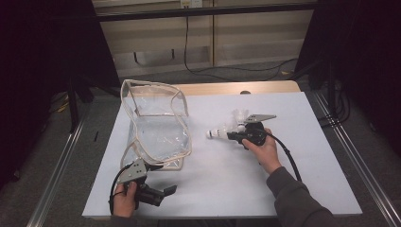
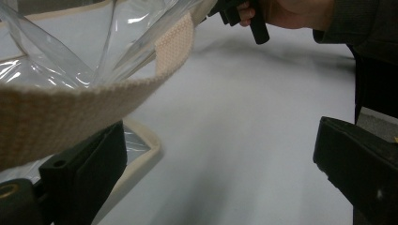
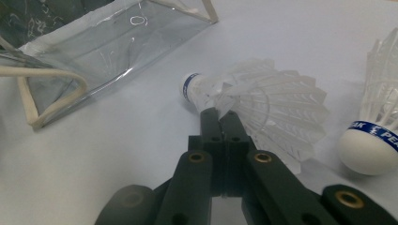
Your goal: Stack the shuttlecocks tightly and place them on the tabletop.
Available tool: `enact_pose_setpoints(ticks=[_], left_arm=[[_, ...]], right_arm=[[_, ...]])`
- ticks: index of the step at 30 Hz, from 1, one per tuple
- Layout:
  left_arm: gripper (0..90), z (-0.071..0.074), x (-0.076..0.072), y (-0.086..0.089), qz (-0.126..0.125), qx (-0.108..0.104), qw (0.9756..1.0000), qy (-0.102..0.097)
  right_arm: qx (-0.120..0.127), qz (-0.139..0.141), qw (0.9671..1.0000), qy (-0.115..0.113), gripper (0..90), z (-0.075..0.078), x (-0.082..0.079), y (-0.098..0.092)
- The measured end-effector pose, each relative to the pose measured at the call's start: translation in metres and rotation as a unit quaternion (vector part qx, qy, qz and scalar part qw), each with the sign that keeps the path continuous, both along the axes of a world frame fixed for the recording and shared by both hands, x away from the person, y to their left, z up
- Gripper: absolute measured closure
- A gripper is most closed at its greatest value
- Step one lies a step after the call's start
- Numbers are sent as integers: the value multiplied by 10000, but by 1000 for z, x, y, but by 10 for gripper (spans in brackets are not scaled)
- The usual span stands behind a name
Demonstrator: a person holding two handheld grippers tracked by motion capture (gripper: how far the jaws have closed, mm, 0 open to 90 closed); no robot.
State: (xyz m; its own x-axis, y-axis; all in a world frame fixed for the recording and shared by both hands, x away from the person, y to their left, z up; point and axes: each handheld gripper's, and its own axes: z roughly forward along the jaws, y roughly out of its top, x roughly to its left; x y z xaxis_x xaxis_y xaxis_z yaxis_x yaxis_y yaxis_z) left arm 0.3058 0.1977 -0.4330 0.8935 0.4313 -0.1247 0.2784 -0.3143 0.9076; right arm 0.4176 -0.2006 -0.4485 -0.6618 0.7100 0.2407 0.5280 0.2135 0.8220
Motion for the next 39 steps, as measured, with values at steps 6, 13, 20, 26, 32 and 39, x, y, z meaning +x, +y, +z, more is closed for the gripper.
enact_pose_setpoints(ticks=[6, 13, 20, 26, 32, 39], left_arm=[[30, 0, 0, 0, 6, -3, 10000, 4], [30, 0, 0, 0, 3, -2, 10000, 7], [31, 0, 0, 0, 8, -12, 10000, 5], [30, 0, 0, 0, 10, -10, 10000, 9], [29, 0, 0, 0, 10, 5, 10000, 2], [28, 0, 0, 0, 10, 0, 10000, 11]], right_arm=[[-11, 22, 10000, 17, 900, 0, -1, 0], [-23, 59, 10000, 37, 900, 0, -2, 0], [-103, 138, 9998, 17, 900, 2, -4, 2], [-102, 178, 9998, 27, 900, 2, -6, 2], [-114, 185, 9998, 44, 900, 3, -6, 1], [-39, 131, 9999, 97, 900, 0, -3, 0]])
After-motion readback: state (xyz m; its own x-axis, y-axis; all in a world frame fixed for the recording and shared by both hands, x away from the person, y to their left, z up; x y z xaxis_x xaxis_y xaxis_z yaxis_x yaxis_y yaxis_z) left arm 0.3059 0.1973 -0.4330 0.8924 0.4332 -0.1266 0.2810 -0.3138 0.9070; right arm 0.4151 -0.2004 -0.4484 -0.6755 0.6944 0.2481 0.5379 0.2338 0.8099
